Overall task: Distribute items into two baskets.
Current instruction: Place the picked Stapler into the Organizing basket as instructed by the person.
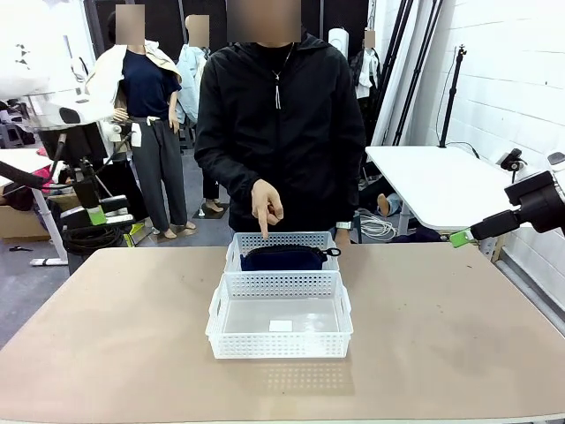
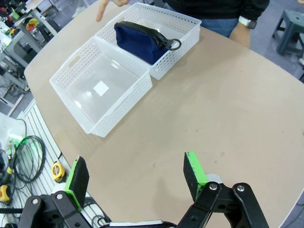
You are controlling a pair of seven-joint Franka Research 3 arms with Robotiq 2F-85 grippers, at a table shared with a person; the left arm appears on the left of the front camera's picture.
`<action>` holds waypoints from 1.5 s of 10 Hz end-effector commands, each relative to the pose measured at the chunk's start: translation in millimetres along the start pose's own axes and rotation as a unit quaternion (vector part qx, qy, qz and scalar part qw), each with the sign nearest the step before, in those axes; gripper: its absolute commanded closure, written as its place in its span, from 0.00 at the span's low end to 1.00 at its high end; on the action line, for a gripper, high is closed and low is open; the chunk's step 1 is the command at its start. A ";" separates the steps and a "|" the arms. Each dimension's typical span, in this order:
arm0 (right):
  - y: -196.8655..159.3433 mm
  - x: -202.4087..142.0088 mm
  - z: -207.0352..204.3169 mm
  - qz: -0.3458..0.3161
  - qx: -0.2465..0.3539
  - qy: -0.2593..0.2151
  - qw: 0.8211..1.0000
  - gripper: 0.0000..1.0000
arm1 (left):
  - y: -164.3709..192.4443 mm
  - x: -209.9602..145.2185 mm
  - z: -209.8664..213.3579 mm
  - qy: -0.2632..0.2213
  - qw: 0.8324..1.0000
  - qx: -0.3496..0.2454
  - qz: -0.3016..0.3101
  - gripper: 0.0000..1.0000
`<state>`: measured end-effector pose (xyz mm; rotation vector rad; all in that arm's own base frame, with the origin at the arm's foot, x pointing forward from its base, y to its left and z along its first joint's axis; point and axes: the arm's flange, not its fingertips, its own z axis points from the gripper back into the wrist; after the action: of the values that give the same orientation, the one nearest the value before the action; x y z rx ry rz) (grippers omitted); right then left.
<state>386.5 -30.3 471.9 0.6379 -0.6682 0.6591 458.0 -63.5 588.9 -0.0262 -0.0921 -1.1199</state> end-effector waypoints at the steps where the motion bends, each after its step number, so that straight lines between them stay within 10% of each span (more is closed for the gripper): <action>1: 0.9 0.6 -1.4 -0.008 0.004 -0.002 1.000 0.00 | 0.6 15.6 -0.4 -0.013 0.998 0.006 -0.056 1.00; 15: 0.9 0.6 -1.4 -0.008 0.004 -0.002 1.000 0.00 | -89.1 177.1 -74.3 -0.071 0.970 -0.034 -0.230 1.00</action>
<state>386.5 -29.9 471.9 0.6378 -0.6674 0.6603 458.6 -259.7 536.0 -0.1679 -0.1720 -1.5998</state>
